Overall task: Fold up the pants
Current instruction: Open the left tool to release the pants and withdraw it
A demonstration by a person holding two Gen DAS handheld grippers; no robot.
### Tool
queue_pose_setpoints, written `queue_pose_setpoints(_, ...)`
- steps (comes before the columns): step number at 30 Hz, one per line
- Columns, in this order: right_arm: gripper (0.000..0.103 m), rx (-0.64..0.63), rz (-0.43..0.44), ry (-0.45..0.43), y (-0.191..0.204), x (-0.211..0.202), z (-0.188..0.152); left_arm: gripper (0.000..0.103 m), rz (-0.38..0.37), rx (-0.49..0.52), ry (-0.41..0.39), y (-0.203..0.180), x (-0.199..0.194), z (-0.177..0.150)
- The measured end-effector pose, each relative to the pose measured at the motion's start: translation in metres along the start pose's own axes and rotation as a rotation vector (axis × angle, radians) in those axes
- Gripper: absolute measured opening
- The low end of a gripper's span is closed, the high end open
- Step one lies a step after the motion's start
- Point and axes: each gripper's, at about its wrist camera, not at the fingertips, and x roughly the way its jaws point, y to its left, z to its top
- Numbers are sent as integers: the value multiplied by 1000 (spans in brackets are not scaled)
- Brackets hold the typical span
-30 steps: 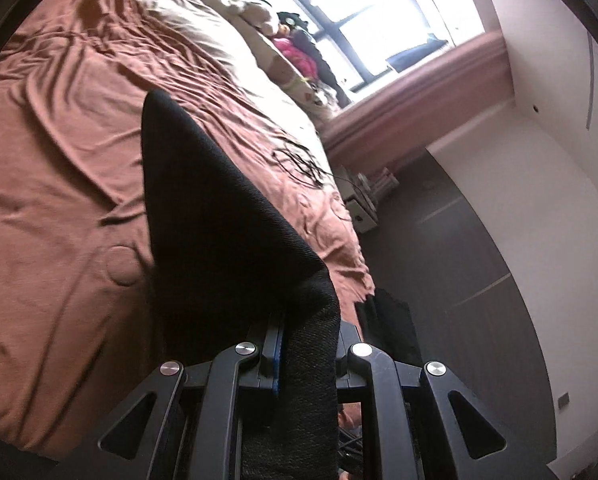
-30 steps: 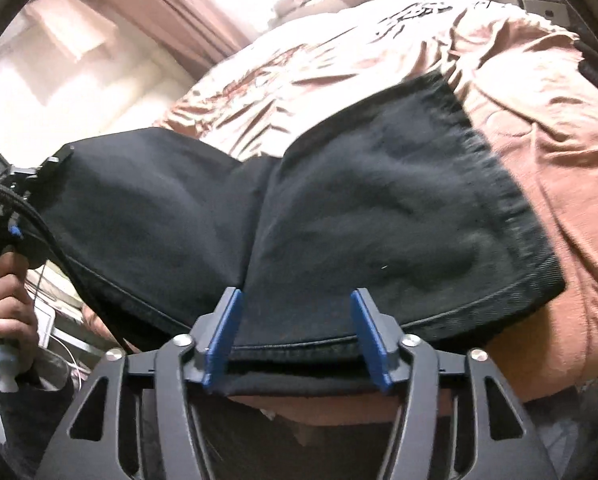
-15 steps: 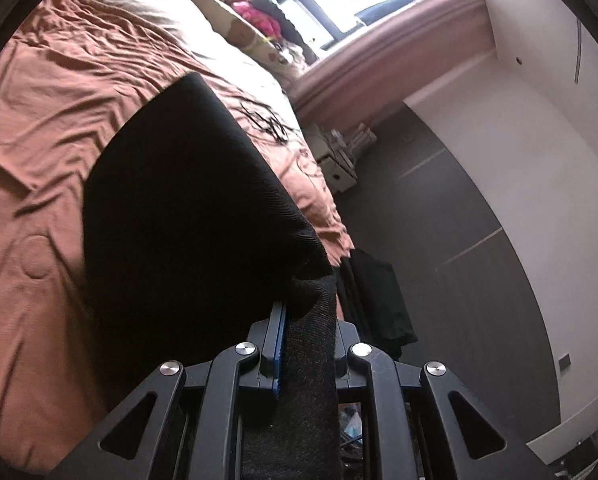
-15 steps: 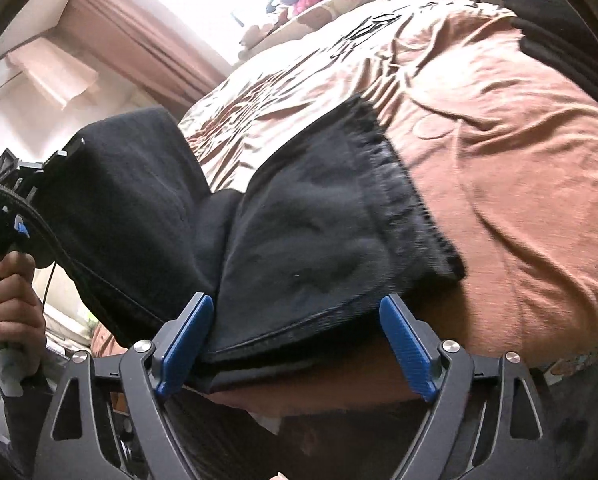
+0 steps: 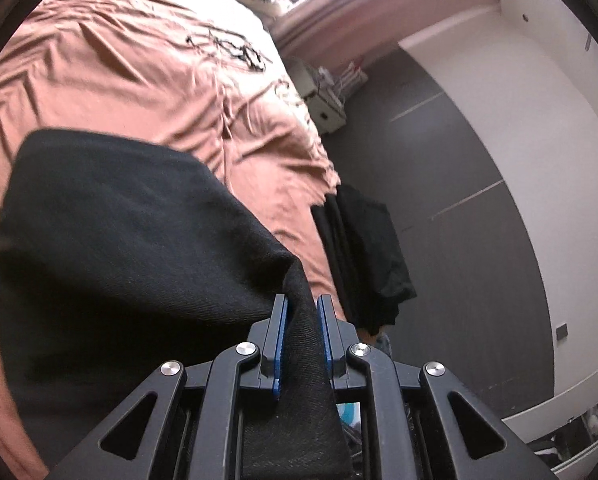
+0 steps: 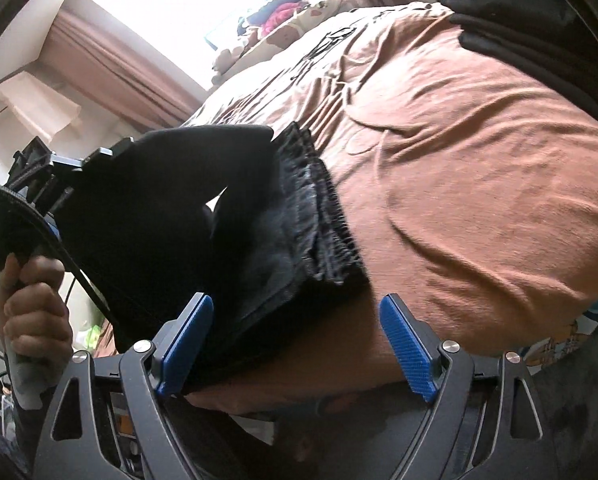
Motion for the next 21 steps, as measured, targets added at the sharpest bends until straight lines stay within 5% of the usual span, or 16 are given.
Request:
queue_pose_setpoints(10, 85, 37, -26, -19, -20, -8, 6, 15, -56, -20, 151, 0, 50, -30)
queue_pose_setpoints(21, 85, 53, -5, -53, -29, -27, 11, 16, 73, -28, 85, 22, 17, -30)
